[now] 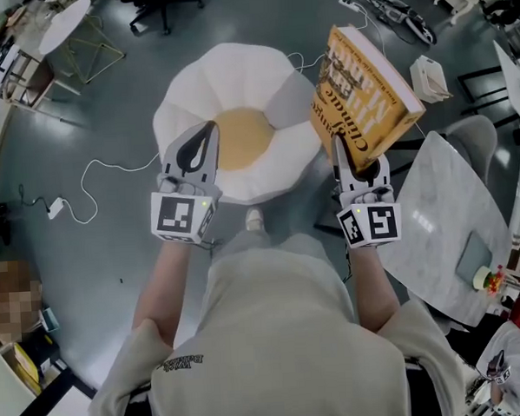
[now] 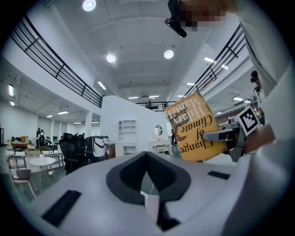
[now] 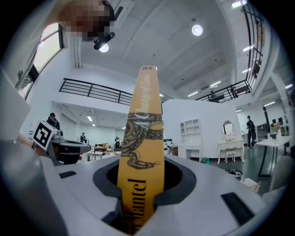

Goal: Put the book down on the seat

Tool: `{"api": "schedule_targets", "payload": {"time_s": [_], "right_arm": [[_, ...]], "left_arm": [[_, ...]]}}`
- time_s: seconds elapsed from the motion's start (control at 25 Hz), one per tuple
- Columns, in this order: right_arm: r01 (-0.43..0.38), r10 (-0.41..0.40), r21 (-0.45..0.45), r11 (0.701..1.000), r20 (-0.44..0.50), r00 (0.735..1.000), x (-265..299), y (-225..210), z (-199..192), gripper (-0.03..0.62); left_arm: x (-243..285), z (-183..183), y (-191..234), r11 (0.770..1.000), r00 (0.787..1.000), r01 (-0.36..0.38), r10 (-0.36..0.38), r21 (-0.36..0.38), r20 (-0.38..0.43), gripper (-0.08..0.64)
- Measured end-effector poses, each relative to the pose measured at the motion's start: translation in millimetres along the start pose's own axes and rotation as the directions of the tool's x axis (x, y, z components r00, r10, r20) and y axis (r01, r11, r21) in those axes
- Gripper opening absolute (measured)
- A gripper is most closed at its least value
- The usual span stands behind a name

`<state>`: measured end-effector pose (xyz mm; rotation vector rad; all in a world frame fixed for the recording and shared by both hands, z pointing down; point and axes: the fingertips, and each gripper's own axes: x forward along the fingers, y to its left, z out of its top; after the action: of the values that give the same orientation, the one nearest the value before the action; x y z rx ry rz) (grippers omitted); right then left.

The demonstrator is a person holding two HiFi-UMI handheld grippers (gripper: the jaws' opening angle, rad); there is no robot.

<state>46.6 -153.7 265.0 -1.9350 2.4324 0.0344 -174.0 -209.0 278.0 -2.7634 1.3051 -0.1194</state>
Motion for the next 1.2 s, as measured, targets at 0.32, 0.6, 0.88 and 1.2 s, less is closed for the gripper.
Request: {"api": "schedule_targets", "payload": {"time_s": [0.32,0.6,0.88,1.2], "right_arm": [[-0.012,0.012,-0.007,1.0,-0.016,1.0,25.0,-1.9,1.3,0.144],[-0.033,0.033,-0.007,0.999,-0.04,0.999,37.1,-24.6,0.1,0.144],[-0.054,0.057,0.04,0.998,-0.071,0.996,48.2,-46.5,-15.4,0.144],[-0.052,0.067,0.11,0.993,-0.14,0.988,65.3,-64.1,-61.9,0.144]], "left_arm": [[16.2,-2.9,12.3,1.0,1.0,0.001,-0.001,-0.017,-0.012,0.011],[36.9,-1.2,9.2,0.999,0.999,-0.023,0.022,-0.036,-0.041,0.011],[58.5,-4.9,0.4,0.998,0.998,-0.04,0.037,-0.045,-0.052,0.011],[84.4,-35.5,-5.2,0.998,0.995,-0.048,0.044,-0.041,-0.093,0.011]]}}
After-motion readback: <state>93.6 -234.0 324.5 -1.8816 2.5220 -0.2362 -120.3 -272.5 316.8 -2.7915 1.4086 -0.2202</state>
